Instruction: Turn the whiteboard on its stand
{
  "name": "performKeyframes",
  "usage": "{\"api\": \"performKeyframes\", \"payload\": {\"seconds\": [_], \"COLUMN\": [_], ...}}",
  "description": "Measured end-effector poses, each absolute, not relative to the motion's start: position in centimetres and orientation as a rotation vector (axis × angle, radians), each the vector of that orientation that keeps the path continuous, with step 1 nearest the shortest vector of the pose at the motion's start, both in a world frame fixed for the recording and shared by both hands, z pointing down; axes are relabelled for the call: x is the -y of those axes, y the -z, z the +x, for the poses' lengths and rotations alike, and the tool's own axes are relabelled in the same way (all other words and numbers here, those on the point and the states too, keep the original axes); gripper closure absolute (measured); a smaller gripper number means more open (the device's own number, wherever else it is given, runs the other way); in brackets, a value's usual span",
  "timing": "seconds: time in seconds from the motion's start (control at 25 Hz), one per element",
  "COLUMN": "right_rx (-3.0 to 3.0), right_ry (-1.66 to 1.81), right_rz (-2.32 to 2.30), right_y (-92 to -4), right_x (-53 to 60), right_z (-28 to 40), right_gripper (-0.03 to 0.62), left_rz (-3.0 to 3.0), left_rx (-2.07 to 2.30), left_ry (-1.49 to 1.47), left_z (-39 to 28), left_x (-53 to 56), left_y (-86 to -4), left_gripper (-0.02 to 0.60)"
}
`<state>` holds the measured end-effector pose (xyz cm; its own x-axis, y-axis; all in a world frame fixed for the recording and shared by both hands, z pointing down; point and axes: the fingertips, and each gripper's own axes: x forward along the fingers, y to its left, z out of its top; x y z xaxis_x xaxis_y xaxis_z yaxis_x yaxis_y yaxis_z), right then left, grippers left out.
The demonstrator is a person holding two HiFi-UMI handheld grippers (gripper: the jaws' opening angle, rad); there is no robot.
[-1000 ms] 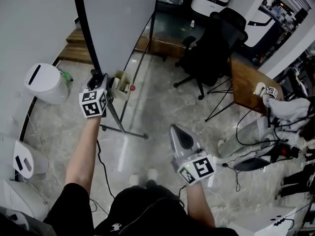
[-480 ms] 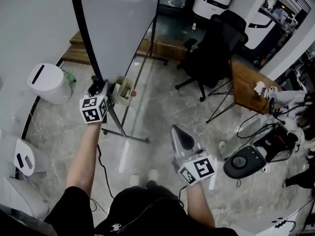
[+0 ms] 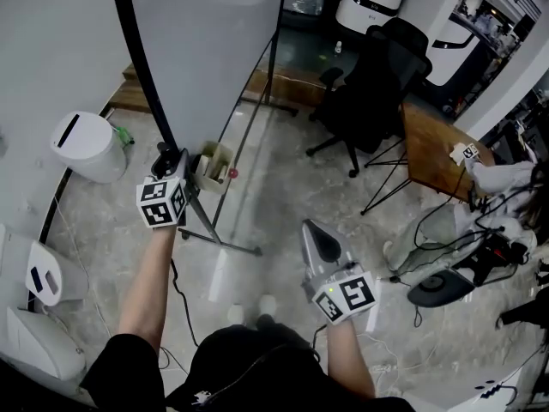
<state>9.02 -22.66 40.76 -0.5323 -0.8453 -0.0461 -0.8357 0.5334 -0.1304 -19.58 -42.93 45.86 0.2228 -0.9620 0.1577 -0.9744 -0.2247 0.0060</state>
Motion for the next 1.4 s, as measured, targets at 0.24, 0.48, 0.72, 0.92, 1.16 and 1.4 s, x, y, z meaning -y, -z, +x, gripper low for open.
{"api": "performKeyframes", "payload": {"seconds": [0.24, 0.48, 0.72, 0.92, 1.16, 1.4], "right_rx": [-2.670, -2.668, -2.663, -2.657, -2.667, -2.676], "right_ry": [0.141, 0.135, 0.116, 0.108, 0.104, 0.101], "right_rz": [-1.432, -1.421, -1.412, -1.409, -1.384, -1.350], "right_y": [-40.7, -40.2, -39.7, -39.4, -39.3, -39.1], "right_x": [22.2, 21.9, 22.1, 22.4, 22.5, 22.7], "right_z": [7.8, 7.7, 7.2, 7.4, 6.7, 5.8], "right_gripper": [0.589, 0.589, 0.589, 0.589, 0.589, 0.589], "left_rz": [2.377, 2.392, 2.420, 2.441, 2.489, 2.518], "left_rx": [1.880, 1.872, 1.878, 1.895, 1.921, 2.015], "left_ry": [-0.192, -0.204, -0.196, -0.218, -0.190, -0.106], "left_z": [-20.1, -19.9, -20.0, -19.7, -20.0, -20.6], "left_x": [40.0, 38.3, 38.7, 38.8, 37.8, 35.7], "left_y": [-46.0, -45.7, -45.7, -45.5, -43.4, -39.4], "left_gripper": [0.400, 0.399, 0.397, 0.384, 0.330, 0.330]}}
